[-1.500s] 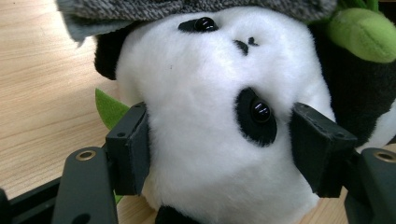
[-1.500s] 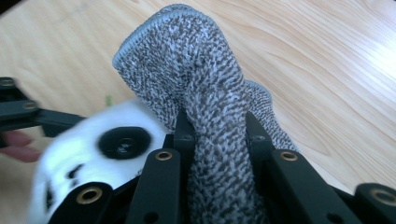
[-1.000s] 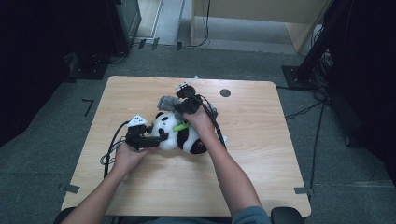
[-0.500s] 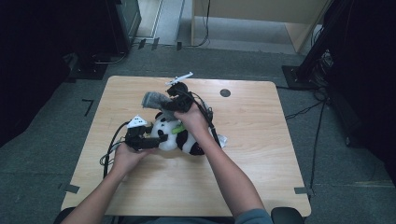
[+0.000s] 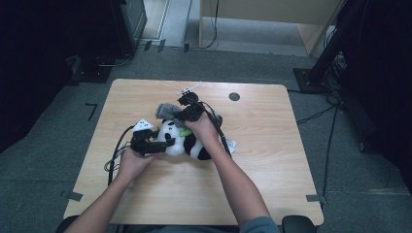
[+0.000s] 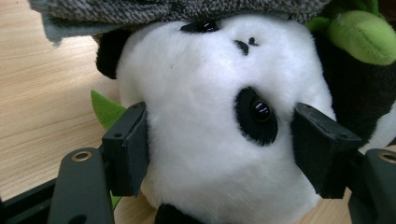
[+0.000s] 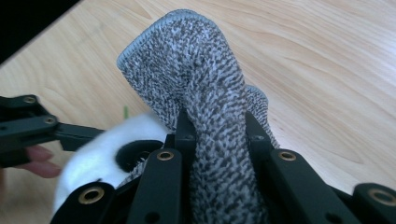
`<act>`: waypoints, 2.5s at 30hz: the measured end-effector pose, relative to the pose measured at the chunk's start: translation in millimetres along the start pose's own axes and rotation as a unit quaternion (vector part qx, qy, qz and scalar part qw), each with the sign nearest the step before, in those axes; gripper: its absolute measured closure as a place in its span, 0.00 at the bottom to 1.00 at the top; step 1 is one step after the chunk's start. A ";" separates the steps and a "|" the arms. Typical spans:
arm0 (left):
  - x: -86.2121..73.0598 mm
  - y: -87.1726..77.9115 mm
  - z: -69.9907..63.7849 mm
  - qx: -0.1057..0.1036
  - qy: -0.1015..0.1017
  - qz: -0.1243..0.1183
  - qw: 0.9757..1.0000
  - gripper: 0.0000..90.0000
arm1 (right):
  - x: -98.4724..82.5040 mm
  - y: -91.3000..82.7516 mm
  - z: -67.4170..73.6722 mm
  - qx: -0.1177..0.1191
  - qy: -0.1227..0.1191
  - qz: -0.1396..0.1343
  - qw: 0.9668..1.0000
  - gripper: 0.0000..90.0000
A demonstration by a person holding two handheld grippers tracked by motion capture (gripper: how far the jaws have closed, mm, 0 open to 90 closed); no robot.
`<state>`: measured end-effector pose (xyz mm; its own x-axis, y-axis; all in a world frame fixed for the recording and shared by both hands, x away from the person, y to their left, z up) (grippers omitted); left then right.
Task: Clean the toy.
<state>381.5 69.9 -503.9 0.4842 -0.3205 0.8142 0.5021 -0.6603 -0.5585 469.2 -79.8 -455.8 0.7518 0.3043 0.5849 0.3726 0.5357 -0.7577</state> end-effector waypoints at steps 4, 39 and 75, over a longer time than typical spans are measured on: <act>0.5 0.1 0.3 0.001 -0.001 0.001 1.000 0.31 | 1.6 0.9 -2.9 -0.039 -0.025 0.012 0.999 0.83; 3.4 1.6 2.7 0.006 0.010 -0.006 1.000 0.26 | 4.4 -66.0 6.1 0.002 -0.016 -0.073 0.997 0.84; -2.9 7.0 -1.0 0.002 0.038 -0.013 0.999 0.07 | -24.9 -39.9 -7.3 0.045 -0.004 -0.053 0.998 0.84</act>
<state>382.9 65.5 -510.0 0.4147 -0.3542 0.8382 0.5170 -0.6663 -0.5374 439.5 -114.5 -442.3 0.7062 0.2483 0.6631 0.3992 0.6338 -0.6625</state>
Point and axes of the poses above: each handheld gripper's, and its own axes: y roughly forward along the jaws, x roughly out of its top, z roughly to its left, the point moved 4 cm from there along y, roughly forward along the jaws, and after that the axes turned 8 degrees about y, right-handed, at the moved point
